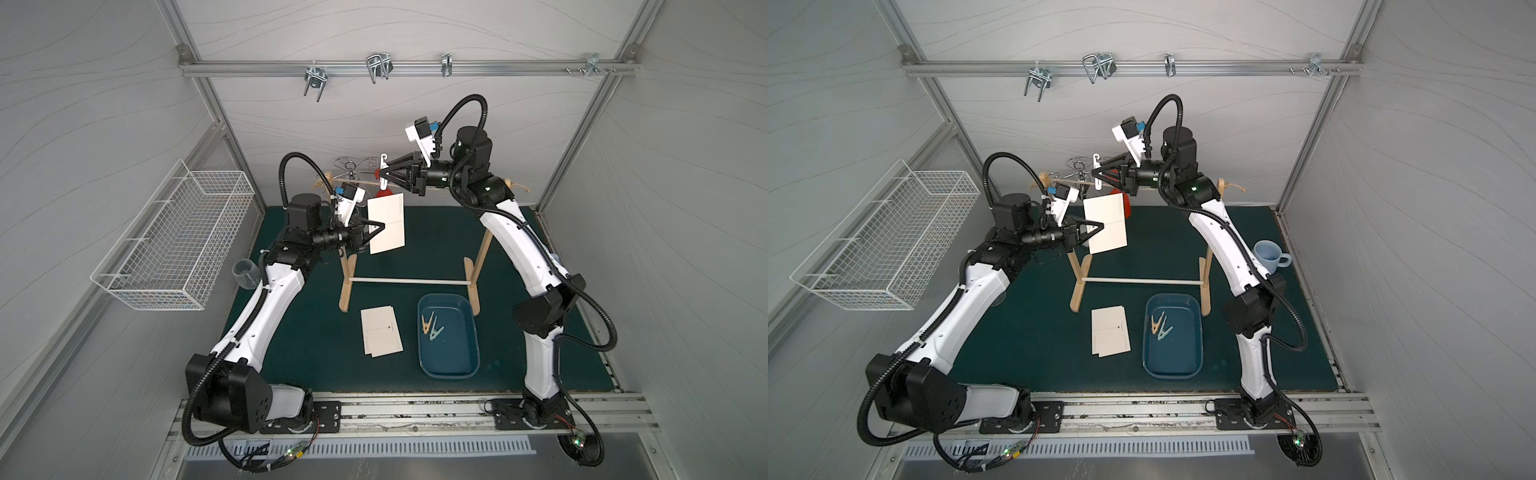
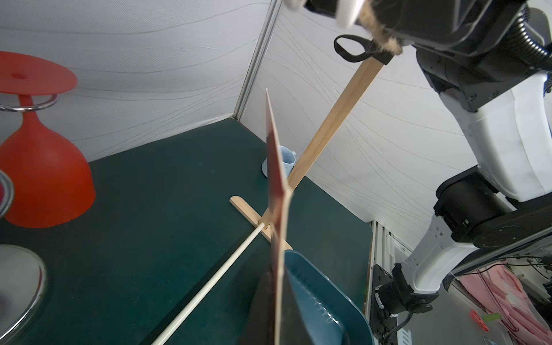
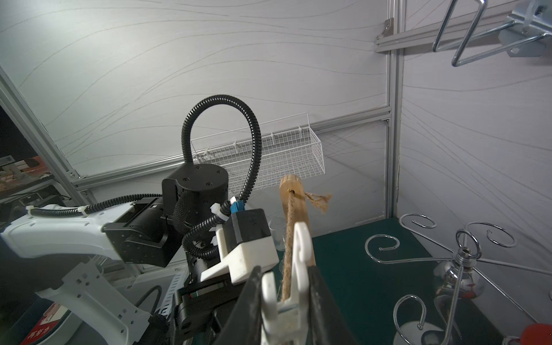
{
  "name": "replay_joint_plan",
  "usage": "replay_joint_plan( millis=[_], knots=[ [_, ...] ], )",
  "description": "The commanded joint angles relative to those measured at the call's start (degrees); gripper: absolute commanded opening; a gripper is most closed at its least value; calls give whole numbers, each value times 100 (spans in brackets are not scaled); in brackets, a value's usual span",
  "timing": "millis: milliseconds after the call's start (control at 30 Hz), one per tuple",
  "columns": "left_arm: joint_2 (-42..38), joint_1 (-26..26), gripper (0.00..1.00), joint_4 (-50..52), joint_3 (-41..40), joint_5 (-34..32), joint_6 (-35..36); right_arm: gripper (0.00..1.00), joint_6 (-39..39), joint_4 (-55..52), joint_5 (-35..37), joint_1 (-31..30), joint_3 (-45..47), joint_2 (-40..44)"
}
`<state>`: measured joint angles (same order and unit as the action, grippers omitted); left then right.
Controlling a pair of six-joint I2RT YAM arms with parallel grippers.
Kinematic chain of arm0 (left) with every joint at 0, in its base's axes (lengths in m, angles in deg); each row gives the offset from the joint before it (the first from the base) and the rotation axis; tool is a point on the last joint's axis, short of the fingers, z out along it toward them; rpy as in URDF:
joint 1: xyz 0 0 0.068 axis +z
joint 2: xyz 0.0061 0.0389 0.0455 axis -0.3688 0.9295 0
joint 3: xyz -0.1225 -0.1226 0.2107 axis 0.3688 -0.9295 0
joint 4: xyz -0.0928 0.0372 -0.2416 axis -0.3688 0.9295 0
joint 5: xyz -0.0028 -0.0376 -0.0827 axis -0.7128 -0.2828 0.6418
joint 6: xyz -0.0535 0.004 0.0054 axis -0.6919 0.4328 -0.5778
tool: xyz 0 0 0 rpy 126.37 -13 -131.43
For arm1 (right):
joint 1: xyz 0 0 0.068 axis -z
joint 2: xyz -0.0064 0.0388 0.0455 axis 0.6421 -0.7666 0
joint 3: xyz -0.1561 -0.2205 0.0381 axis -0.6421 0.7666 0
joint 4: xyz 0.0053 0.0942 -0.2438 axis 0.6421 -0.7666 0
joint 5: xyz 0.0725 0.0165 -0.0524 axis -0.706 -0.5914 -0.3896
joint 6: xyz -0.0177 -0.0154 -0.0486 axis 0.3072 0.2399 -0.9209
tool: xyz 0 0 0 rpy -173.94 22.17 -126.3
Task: Remove the postcards from the strings
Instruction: Remove the clamp from the clothesline, then place the postcard on the postcard.
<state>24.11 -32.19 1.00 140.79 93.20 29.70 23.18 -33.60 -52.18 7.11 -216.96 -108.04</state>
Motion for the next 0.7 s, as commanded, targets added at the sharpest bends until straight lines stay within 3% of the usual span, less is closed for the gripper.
replay_joint_plan(
  millis=[0, 333, 667],
  knots=[
    [-182, 10, 0, -243, 49, 90, 0, 0, -145, 275, 319, 46, 41, 286],
    [-329, 17, 0, -186, -57, 29, 10, 0, -81, 724, 883, 129, 380, 540],
    [-445, 11, 0, -249, -206, -83, -74, 0, -147, 1072, 1003, 146, 866, 1206]
  ],
)
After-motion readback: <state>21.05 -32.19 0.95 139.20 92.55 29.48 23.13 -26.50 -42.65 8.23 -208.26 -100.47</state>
